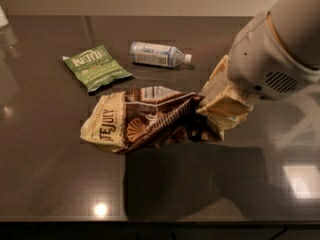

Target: Pick brown chip bag

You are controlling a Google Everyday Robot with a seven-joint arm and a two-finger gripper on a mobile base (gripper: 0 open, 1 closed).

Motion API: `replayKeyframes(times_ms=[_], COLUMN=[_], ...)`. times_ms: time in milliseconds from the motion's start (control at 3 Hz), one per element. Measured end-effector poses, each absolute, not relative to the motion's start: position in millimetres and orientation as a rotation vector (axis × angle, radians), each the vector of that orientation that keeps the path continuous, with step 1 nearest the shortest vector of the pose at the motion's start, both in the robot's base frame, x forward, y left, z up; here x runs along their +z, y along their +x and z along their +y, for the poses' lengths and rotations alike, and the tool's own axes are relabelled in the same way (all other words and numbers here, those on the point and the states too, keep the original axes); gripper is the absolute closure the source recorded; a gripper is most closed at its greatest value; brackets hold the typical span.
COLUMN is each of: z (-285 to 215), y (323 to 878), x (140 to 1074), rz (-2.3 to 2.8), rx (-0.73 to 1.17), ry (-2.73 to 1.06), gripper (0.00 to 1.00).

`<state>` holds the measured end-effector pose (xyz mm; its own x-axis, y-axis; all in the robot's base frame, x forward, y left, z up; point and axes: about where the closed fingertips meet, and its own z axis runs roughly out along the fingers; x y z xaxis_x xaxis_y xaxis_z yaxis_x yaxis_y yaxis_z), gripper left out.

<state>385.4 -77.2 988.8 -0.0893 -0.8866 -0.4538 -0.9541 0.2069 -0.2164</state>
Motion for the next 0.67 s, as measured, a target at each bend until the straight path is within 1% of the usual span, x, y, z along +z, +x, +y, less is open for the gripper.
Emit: replayKeyframes(times_ms=[333, 667], z=[-74, -67], y=[382, 375], x=[1036, 1047], rz=[1.92, 1.893], rx=[0.12, 0.097], ry=[-1.698, -1.704], gripper=[1.0, 1.0])
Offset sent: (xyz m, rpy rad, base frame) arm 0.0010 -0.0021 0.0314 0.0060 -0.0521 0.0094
